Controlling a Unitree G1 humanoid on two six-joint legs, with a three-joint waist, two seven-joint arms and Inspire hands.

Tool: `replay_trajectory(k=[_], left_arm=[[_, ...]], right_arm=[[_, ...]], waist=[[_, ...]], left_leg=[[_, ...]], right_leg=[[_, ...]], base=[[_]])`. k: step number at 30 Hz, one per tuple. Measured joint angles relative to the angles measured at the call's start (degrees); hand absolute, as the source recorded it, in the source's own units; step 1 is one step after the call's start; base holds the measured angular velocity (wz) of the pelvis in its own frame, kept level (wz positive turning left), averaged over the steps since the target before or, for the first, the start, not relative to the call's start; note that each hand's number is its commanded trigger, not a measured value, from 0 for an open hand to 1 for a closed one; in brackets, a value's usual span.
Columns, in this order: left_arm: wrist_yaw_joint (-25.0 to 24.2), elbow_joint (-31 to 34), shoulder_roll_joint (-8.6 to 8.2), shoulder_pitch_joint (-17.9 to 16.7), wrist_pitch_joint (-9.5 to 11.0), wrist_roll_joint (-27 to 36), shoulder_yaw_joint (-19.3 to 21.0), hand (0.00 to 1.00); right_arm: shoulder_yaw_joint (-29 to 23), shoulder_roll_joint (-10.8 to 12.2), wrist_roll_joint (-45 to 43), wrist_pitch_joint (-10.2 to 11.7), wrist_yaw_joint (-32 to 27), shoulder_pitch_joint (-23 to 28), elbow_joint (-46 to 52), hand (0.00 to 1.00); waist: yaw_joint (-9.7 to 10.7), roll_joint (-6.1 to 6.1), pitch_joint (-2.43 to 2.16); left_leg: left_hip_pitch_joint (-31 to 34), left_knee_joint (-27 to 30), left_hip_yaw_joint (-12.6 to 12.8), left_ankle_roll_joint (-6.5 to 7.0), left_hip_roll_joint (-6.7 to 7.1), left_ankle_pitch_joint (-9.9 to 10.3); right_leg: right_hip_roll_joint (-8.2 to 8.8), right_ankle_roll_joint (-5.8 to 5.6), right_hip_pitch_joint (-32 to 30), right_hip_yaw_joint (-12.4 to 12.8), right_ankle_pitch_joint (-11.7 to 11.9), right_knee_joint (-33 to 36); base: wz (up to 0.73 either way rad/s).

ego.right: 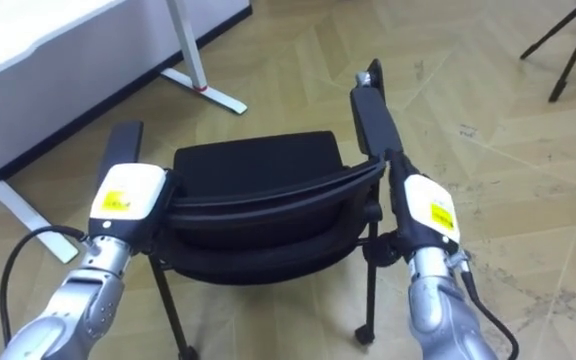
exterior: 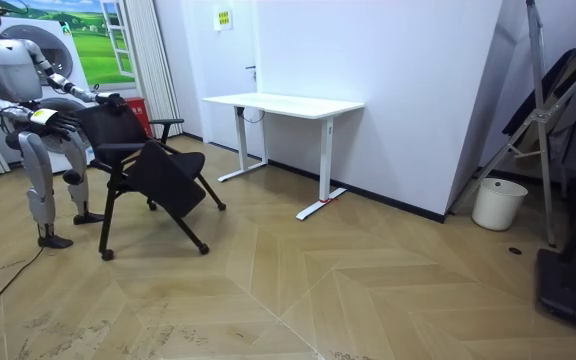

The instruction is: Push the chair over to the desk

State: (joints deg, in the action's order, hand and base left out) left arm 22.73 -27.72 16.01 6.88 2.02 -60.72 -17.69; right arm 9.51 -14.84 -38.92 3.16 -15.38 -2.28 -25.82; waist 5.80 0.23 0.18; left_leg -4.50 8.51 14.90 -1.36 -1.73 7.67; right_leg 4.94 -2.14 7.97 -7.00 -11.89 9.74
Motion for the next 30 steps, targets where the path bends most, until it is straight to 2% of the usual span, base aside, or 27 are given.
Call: replay_trajectory(k=[4, 6, 10, 15, 19, 22, 30], left_arm=[[-0.15, 0.08, 0.2, 0.56, 0.14, 0.01, -0.62, 1.0], [-0.4, 0.18, 0.23, 0.7, 0.23, -0.05, -0.68, 1.0], [-0.55, 0.89, 0.62, 0.69, 0.11, -0.18, -0.8, 1.0], [0.88, 0.41, 1.01, 0.9, 0.0, -0.17, -1.14, 1.0], [2.08, 0.9, 1.67, 0.89, 0.03, -0.17, -1.58, 1.0], [2.18, 1.01, 1.73, 0.89, -0.07, -0.16, -1.49, 1.0], [2.53, 0.87, 2.0, 0.84, -1.1, 0.45, -1.59, 1.0]], right_arm=[[1.1, -2.21, -0.09, -0.1, 1.39, 0.0, 0.01, 0.0], [1.25, -2.61, -0.11, -0.22, 2.32, 0.01, 0.07, 0.0], [1.81, -3.72, -2.44, -2.16, 4.47, 0.02, 2.11, 0.0], [1.74, -3.69, -8.83, -4.01, 4.97, 0.05, 3.47, 0.0], [1.55, -3.91, -12.36, -4.96, 4.96, 0.18, 4.98, 0.0], [1.63, -3.82, -13.16, -6.36, 5.05, 0.6, 6.92, 0.0], [1.62, -3.74, -13.35, -7.79, 5.01, 0.74, 11.53, 0.0]], waist=[[-0.88, -0.42, 0.22], [-1.07, -0.66, 0.29], [-1.26, -1.22, 0.25], [-1.32, -1.77, 0.39], [-1.33, -1.71, 0.33], [-1.41, -1.59, 0.26], [-1.18, -1.4, 0.13]], left_leg=[[-0.08, -0.06, 0.03, 0.0, -0.01, 0.0], [-0.09, -0.09, 0.05, 0.0, 0.0, 0.0], [0.15, -0.16, 0.14, 0.0, -0.03, 0.0], [0.24, -0.21, 0.13, 0.0, -0.03, 0.0], [0.93, -0.21, 0.13, 0.0, -0.03, 0.0], [1.06, -0.22, 0.13, 0.0, -0.03, 0.0], [0.99, -0.32, 0.09, 0.0, -0.07, 0.0]], right_leg=[[-0.01, 0.0, -0.07, 0.03, 0.0, 0.04], [-0.01, 0.0, -0.16, 0.03, 0.0, 0.04], [-0.04, 0.0, -0.72, 0.19, 0.0, 0.07], [-0.06, 0.0, -0.81, 0.38, 0.0, 0.08], [-0.07, 0.0, -1.42, 0.44, 0.0, 0.26], [-0.07, 0.0, -1.66, 0.51, 0.0, 0.31], [-0.06, 0.0, -2.12, 0.79, 0.0, 0.9]], base=[[0.0], [0.0], [0.0], [0.0], [0.0], [0.0], [-0.03]])
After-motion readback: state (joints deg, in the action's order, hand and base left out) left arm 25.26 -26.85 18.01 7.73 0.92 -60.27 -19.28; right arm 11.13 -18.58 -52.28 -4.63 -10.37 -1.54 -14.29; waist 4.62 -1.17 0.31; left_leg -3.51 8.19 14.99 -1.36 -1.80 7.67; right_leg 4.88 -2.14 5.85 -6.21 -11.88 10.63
